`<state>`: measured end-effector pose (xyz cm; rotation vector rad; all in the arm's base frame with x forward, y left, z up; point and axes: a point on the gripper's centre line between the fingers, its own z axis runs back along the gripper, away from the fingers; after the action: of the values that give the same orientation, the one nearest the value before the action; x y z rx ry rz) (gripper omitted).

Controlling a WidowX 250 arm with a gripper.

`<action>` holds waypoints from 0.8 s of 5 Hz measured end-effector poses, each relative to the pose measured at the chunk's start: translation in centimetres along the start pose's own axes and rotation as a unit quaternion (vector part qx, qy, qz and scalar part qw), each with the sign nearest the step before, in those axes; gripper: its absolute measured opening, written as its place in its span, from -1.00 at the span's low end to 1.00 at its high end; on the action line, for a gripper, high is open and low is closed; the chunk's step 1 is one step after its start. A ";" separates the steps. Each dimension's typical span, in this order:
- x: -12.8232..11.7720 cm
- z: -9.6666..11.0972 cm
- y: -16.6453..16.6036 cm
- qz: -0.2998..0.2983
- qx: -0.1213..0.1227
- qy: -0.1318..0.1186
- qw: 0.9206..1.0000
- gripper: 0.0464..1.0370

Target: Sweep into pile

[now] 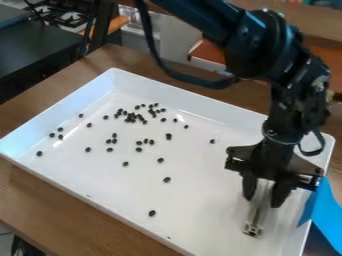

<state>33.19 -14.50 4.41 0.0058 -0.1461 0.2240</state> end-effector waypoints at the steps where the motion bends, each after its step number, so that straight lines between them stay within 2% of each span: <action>1: 0.3 -0.2 1.3 0.004 -0.007 0.004 1.000 -0.30; 3: 1.6 -0.8 6.2 -0.018 -0.009 -0.004 1.000 -0.30; 4: 1.9 -1.0 9.0 -0.042 -0.010 -0.018 0.999 -0.30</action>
<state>33.12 -5.28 3.58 -0.0032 -0.1838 0.1394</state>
